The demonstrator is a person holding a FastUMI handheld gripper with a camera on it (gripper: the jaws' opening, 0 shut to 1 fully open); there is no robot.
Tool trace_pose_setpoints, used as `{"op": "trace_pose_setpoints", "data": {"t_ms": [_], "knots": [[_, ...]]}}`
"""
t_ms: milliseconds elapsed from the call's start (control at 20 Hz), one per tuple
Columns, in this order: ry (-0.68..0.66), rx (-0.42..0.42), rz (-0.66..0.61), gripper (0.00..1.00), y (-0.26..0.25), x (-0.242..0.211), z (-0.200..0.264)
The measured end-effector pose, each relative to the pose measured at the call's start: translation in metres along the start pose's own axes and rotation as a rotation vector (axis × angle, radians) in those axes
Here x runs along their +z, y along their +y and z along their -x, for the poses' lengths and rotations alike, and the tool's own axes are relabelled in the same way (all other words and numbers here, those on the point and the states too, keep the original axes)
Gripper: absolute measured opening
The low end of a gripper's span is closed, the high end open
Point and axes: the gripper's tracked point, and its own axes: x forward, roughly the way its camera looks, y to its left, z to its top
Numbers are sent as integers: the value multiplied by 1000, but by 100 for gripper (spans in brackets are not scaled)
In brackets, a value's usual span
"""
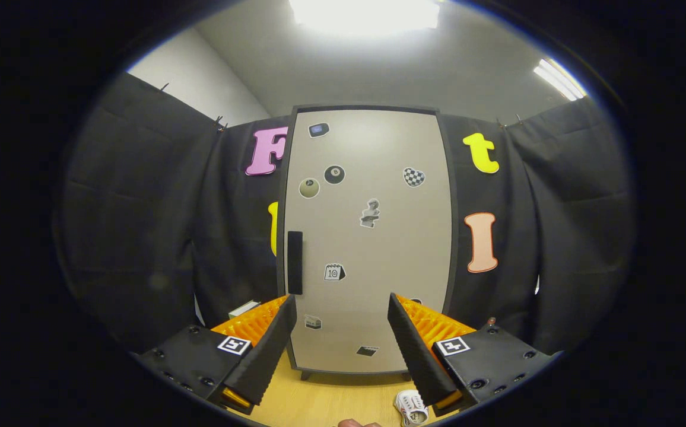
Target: Open the shoe cabinet door, grab the shoes and put them into the shoe cabinet, then close the shoe cabinet door.
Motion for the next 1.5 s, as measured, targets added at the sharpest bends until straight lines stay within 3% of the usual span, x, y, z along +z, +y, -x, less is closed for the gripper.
{"op": "trace_pose_setpoints", "data": {"t_ms": [650, 1200, 1500], "knots": [[2, 14, 22, 97, 2, 23, -43], [7, 110, 58, 97, 54, 38, -137], [58, 97, 66, 97, 71, 18, -192]]}}
